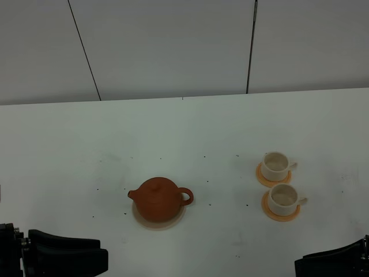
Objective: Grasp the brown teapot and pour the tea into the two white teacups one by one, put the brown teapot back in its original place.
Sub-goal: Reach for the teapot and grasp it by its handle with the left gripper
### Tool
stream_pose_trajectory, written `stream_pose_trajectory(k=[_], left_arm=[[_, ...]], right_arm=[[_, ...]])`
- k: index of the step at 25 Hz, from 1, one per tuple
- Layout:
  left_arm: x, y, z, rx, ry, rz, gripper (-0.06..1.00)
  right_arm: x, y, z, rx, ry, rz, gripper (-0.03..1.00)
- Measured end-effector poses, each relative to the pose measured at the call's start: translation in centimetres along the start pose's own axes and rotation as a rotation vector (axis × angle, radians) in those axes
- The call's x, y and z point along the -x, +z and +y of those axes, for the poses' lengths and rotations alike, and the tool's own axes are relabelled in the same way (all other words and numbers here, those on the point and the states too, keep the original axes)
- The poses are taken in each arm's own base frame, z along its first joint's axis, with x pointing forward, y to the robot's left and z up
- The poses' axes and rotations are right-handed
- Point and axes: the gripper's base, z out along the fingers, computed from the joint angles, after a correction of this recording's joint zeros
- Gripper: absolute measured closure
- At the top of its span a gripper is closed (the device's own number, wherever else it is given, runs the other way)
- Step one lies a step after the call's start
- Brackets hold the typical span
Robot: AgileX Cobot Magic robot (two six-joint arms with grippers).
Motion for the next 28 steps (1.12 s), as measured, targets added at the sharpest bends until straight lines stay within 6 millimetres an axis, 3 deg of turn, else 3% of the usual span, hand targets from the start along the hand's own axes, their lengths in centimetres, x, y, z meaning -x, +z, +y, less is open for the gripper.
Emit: stream_pose_trajectory(k=[14, 28], left_arm=[[0.1, 0.0, 0.1, 0.012, 0.000, -0.007, 0.58], [1.0, -0.2, 1.6, 0.177, -0.002, -0.107, 0.58]], right_arm=[[0.0, 0.0, 0.0, 0.004, 0.000, 0.002, 0.63], [0.7, 0.0, -0.6, -0.063, 0.017, -0.073, 0.63]])
